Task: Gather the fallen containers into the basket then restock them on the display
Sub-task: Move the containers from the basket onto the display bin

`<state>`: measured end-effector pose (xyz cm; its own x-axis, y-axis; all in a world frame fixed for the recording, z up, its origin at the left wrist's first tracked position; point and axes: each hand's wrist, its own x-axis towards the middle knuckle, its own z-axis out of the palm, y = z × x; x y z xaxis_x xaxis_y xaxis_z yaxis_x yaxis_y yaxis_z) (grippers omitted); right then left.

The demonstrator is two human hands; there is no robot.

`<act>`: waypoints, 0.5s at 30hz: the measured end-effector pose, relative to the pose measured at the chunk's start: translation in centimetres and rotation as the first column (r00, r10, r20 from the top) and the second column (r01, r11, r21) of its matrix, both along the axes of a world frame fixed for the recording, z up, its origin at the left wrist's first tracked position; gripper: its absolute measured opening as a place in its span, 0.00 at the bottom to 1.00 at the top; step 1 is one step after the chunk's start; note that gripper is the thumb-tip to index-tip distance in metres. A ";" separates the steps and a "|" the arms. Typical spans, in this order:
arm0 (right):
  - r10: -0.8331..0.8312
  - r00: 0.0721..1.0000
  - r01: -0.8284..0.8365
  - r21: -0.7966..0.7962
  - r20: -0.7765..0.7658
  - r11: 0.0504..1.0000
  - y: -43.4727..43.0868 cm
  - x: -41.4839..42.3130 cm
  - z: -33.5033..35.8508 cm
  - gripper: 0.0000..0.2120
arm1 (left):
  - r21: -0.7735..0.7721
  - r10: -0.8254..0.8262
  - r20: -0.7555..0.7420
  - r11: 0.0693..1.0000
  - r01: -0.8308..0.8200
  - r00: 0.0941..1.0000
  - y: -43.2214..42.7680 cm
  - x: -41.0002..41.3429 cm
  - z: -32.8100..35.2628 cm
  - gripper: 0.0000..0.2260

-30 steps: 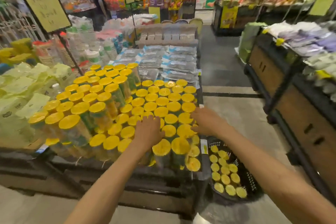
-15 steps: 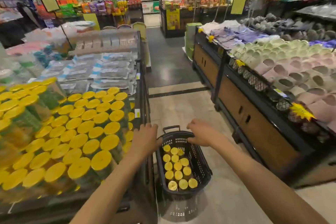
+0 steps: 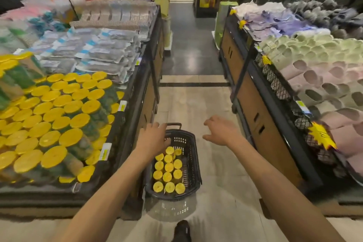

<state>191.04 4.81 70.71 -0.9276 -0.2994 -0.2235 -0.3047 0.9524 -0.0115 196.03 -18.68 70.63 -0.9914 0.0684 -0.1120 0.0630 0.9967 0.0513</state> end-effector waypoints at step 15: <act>0.213 0.967 -0.218 0.014 0.140 0.976 2.9 -22.0 -1.4 0.27 | 0.163 0.229 -0.109 0.964 -0.210 0.967 3.6 -18.3 -2.6 0.18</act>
<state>169.07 7.74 69.29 -0.8018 -0.4804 -0.3553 -0.5002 0.8649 -0.0407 177.74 -15.13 68.03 -0.9892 -0.1462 0.0092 -0.1412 0.9683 0.2063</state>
